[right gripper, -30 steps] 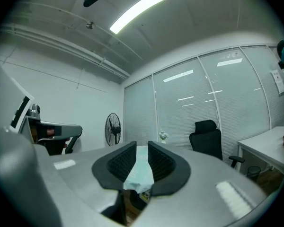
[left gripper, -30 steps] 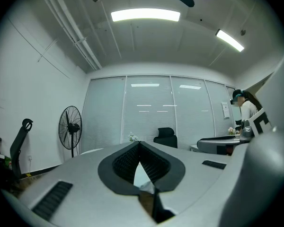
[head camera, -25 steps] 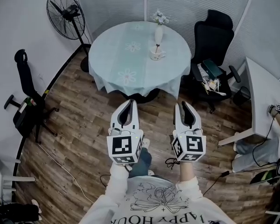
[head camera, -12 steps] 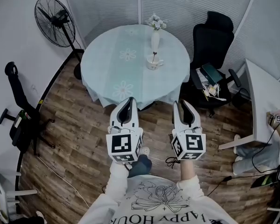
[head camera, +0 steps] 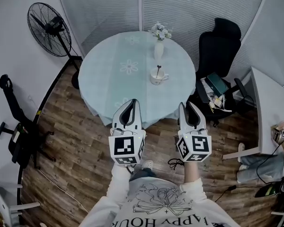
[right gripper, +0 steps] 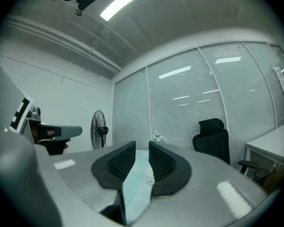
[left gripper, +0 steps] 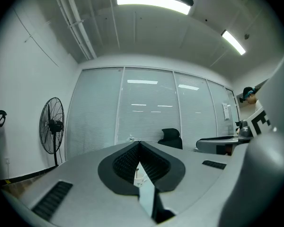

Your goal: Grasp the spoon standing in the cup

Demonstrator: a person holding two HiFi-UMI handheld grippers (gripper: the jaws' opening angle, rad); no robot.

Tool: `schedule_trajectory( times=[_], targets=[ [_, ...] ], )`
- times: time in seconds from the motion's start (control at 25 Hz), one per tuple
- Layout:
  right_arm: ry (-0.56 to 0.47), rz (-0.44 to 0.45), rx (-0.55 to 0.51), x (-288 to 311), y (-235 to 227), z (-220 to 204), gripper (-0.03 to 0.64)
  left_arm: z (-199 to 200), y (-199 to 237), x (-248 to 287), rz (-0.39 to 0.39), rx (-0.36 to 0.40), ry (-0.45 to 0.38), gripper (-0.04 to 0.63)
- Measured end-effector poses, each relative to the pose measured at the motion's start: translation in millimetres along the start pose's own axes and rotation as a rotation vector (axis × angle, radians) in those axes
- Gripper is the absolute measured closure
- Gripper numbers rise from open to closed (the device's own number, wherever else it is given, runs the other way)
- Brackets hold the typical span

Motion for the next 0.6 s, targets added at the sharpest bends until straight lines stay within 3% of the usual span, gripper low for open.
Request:
schedule_trajectory(
  times=[0.6],
  targets=[
    [0.068, 0.001, 0.021, 84.4, -16.3, -25.1, 0.52, -23.8, 41.0, 77.4, 0.015, -0.03, 0.061, 0.591]
  ],
)
Point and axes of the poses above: the fingertips, and each gripper's own axes: x forward along the fingers, y to its left, z out of its top, the point moved 3 cm from there along -x, backward along the fingers, and after that the axes turned 2 degrees about z, right-handed, at the moved point
